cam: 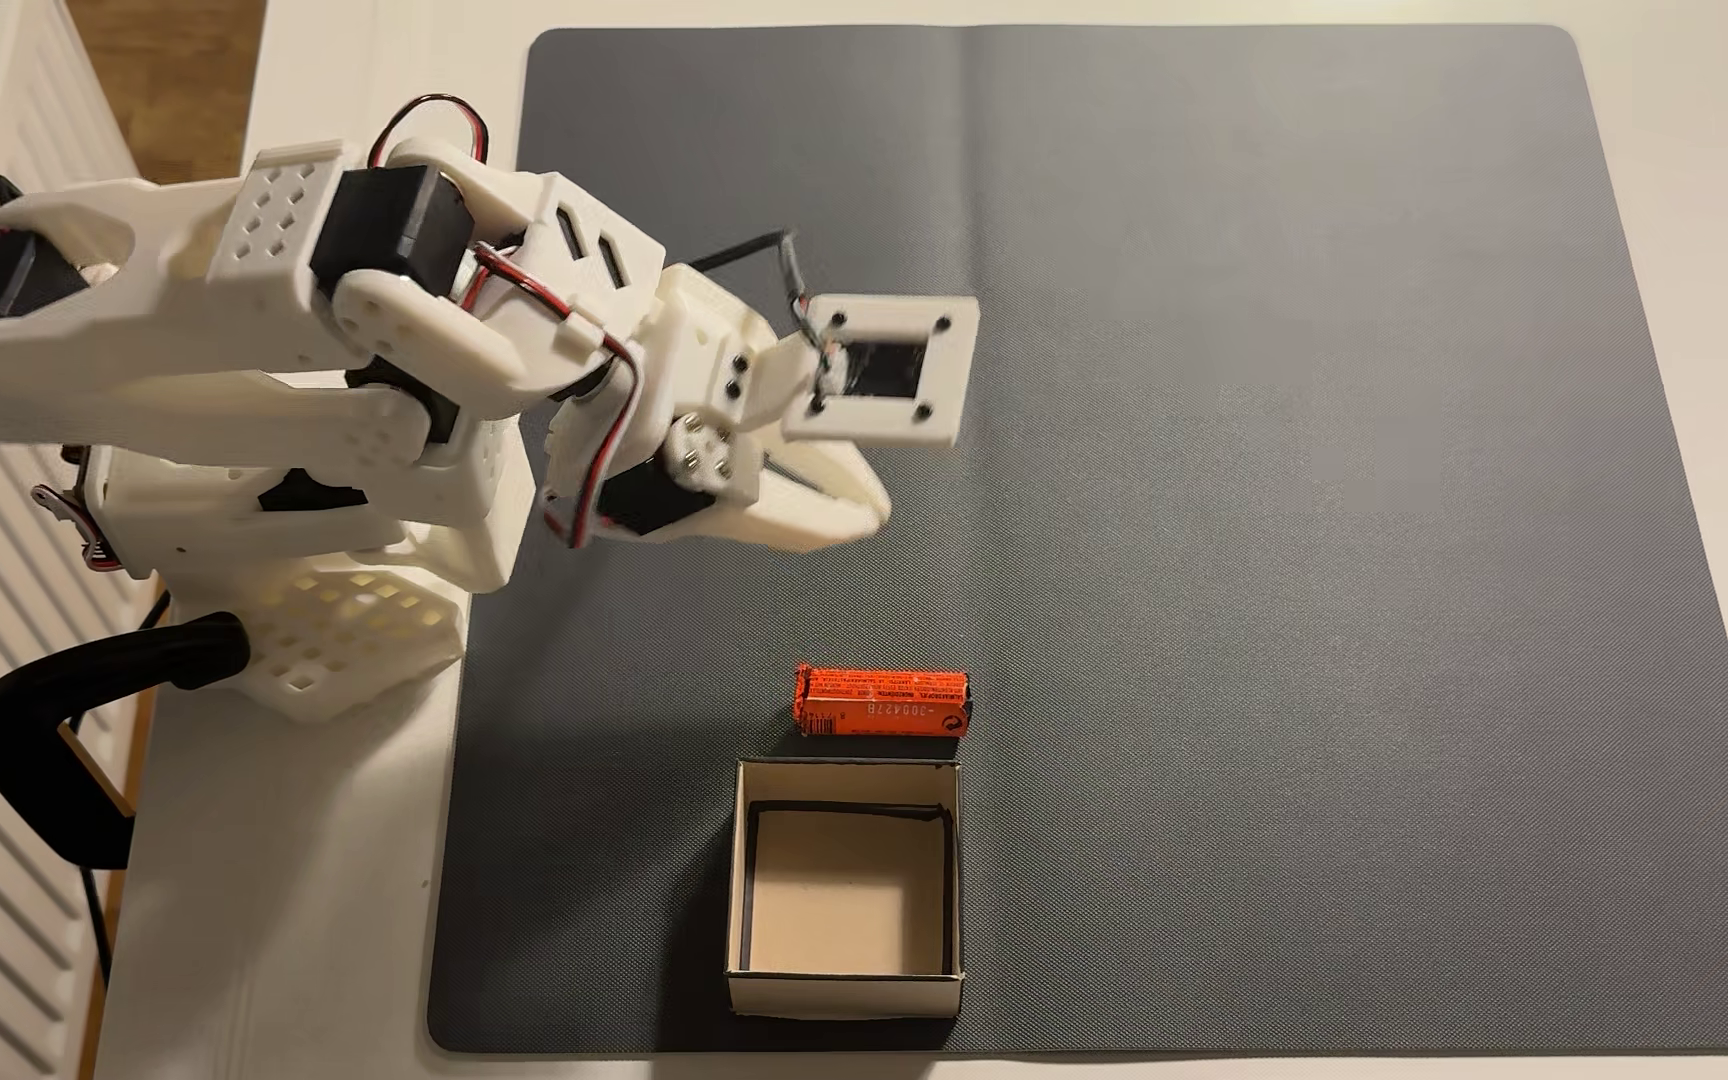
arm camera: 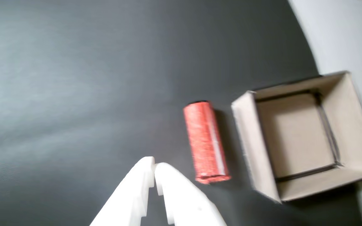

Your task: Pick the red object and place it in the box

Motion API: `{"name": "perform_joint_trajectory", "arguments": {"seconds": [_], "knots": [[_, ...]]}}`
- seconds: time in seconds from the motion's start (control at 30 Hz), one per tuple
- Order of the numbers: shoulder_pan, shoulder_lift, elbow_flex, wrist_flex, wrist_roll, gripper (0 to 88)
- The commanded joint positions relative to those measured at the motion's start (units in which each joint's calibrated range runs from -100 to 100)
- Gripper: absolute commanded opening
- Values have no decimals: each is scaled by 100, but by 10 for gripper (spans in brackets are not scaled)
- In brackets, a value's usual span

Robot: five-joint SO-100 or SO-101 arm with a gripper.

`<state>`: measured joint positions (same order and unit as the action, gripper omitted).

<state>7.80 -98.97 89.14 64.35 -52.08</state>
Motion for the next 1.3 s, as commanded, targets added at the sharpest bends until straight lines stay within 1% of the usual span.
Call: {"name": "perform_joint_trajectory", "arguments": {"seconds": [0.0, 0.1, 0.33, 0.43, 0.53, 0.67, 0.83, 1.03, 1.27], "knots": [[520, -10, -275, 42, 378, 8], [735, -10, -175, -80, 425, 7], [854, 7, 696, -1173, 425, 13], [824, 7, 1049, -1277, 425, 61], [735, 41, 1059, -1242, 420, 89], [638, 169, 1059, -1277, 373, 106], [497, 407, 977, -1487, 259, 151], [401, 1300, 714, -1881, 274, 157], [275, 3094, 279, -3026, 264, 158]]}}
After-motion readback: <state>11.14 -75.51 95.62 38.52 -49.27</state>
